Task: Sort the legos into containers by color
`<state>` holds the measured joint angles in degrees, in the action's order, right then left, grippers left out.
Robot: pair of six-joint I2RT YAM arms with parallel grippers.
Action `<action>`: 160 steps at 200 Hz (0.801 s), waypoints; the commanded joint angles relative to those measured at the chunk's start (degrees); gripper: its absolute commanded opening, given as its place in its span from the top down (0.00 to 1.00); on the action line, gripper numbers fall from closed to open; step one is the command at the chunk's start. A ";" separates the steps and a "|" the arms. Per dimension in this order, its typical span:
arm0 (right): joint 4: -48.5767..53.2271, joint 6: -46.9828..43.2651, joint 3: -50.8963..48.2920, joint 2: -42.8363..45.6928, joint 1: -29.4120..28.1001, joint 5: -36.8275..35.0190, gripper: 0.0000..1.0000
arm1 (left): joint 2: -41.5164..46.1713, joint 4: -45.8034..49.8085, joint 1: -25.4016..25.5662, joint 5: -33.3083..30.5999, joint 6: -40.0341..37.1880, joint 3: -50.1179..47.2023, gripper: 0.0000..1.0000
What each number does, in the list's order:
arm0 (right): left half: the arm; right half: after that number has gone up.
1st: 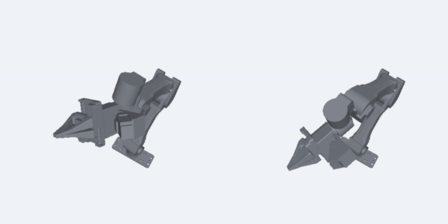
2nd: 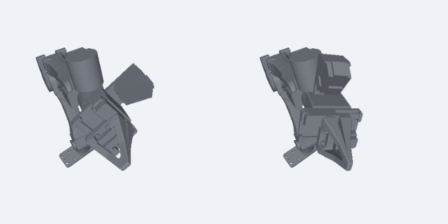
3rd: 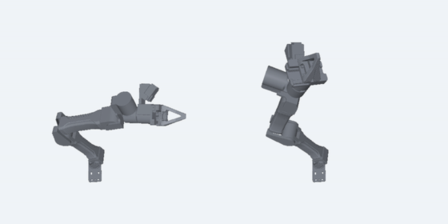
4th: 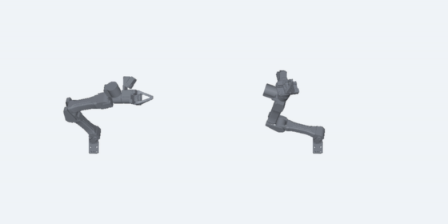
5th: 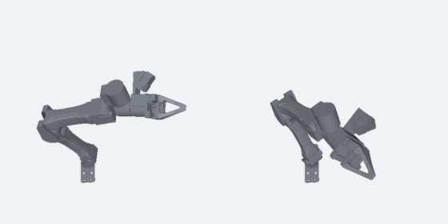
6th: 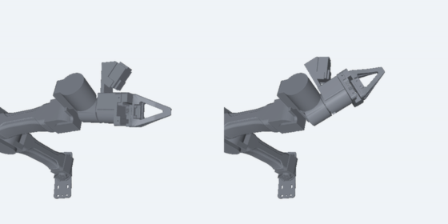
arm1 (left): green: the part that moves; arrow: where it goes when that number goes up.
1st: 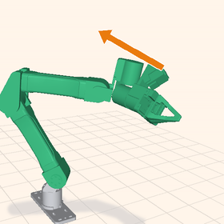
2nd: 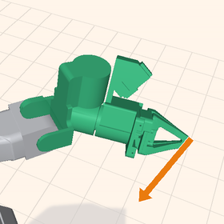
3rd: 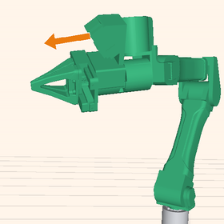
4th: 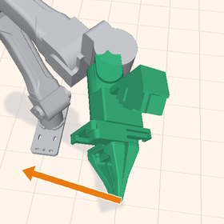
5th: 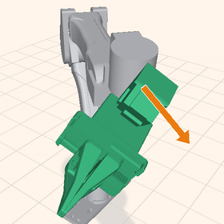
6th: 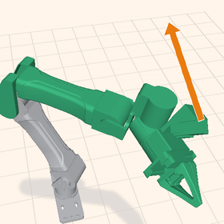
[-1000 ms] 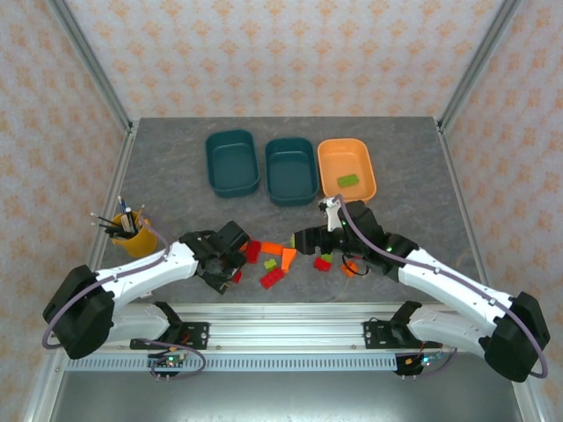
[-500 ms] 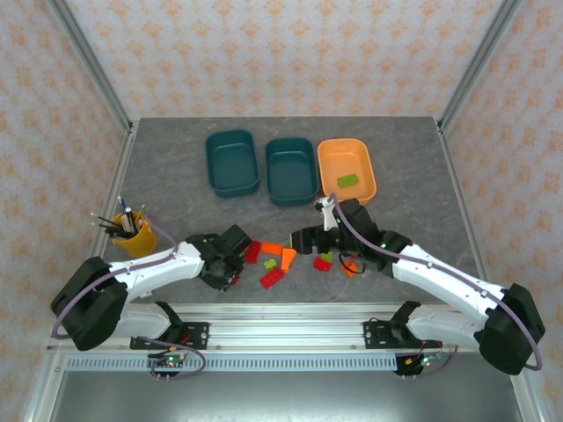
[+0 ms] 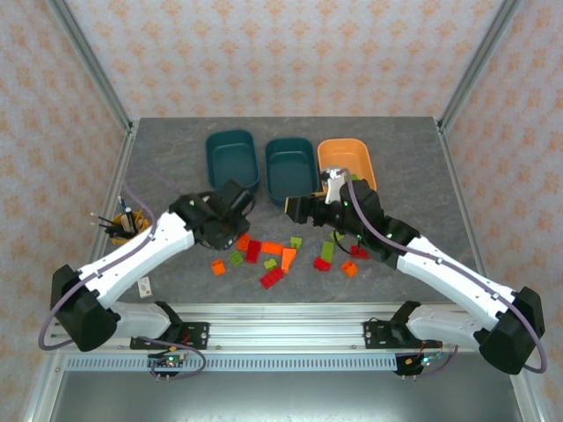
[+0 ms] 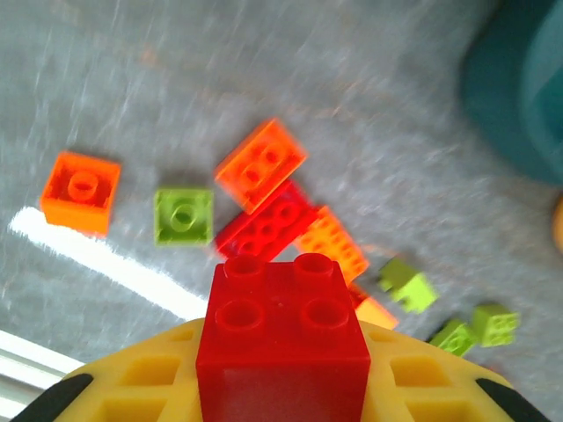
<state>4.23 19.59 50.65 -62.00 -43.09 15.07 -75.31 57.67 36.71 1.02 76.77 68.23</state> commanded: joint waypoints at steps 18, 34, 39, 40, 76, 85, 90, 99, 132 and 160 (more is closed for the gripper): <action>-3.87 2.34 4.24 -3.11 0.57 -8.99 0.14 | -11.68 5.50 -10.33 -1.90 -18.94 13.92 0.70; -4.27 3.74 5.11 -4.23 1.40 -10.35 0.14 | -17.97 6.22 -14.30 -2.25 -24.82 21.24 0.70; -4.46 4.32 5.24 -4.63 1.66 -10.76 0.14 | -20.07 6.39 -15.41 -2.25 -26.22 23.47 0.70; -4.48 4.45 5.24 -4.67 1.72 -10.81 0.14 | -20.46 6.40 -15.64 -2.25 -26.49 23.89 0.70; -2.08 6.87 8.15 -8.82 3.57 -11.10 0.14 | -36.14 5.09 -21.83 0.02 -34.43 38.47 0.67; 0.09 6.96 9.35 -9.87 4.03 -11.29 0.14 | -40.25 4.70 -22.80 1.27 -35.77 42.11 0.64; 0.93 6.95 9.81 -10.35 4.28 -11.21 0.14 | -42.42 4.42 -23.17 2.00 -36.39 44.09 0.64; 1.82 6.85 10.24 -11.05 4.78 -11.08 0.14 | -46.41 4.57 -23.84 2.92 -37.19 47.80 0.64; 3.53 6.69 10.58 -12.30 6.16 -11.09 0.14 | -59.22 8.25 -23.93 2.90 -39.13 59.66 0.63; 6.22 6.16 11.41 -13.39 6.53 -10.81 0.14 | -63.28 8.95 -24.03 1.98 -39.59 61.59 0.53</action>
<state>6.96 25.76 59.42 -74.67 -36.91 5.30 -137.75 62.30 12.60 3.79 39.51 127.13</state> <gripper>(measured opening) 0.862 0.425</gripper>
